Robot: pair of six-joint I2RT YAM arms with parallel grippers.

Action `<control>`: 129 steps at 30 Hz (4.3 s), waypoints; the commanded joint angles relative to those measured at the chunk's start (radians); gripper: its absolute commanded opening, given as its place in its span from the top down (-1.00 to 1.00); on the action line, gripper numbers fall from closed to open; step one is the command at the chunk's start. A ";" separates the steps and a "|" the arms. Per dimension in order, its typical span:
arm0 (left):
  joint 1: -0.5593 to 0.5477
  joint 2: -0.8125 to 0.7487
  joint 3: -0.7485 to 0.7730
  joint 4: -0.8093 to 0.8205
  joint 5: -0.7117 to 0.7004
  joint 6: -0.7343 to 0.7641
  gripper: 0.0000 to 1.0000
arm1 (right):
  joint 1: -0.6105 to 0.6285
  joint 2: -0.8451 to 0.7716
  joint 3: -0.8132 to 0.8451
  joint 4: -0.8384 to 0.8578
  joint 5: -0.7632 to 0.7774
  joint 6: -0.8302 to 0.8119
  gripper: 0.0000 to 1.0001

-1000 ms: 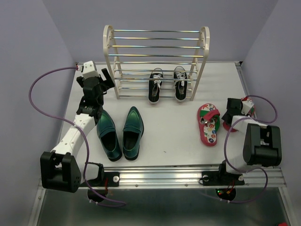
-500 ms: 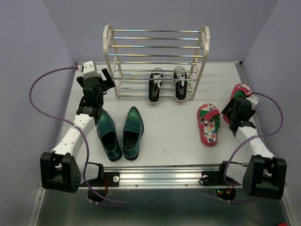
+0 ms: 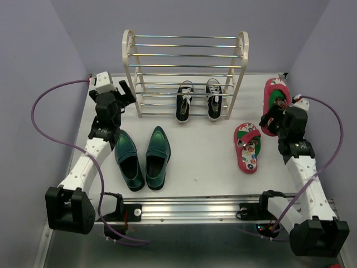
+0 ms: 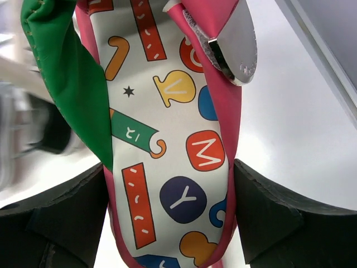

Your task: Place and organize the shoes onto the shoe shelf

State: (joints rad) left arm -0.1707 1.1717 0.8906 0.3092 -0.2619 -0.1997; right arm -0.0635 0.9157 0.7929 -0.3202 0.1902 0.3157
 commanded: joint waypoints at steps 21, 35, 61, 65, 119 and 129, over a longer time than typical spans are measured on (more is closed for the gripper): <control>-0.004 -0.135 0.022 0.022 0.059 0.003 -0.98 | 0.036 -0.034 0.358 -0.019 -0.925 -0.106 0.99; -0.004 -0.063 0.087 0.045 0.108 0.036 -0.98 | 0.528 0.250 0.387 0.013 -0.333 -0.167 0.99; -0.004 0.092 0.209 0.103 0.219 0.072 -0.98 | 0.669 0.393 0.384 0.260 0.249 -0.086 0.99; -0.004 0.121 0.226 0.111 0.231 0.075 -0.98 | 0.679 0.436 0.365 0.406 0.270 -0.089 0.99; -0.004 0.187 0.235 0.146 0.208 0.103 -0.98 | 0.582 0.930 0.789 0.454 0.514 -0.102 0.47; -0.004 0.166 0.234 0.140 0.208 0.097 -0.98 | 0.582 0.891 0.747 0.440 0.506 -0.070 -0.56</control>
State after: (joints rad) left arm -0.1707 1.3933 1.1152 0.3931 -0.0433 -0.1127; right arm 0.5308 1.8473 1.5269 0.0532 0.6849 0.2150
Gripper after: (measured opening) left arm 0.989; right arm 0.834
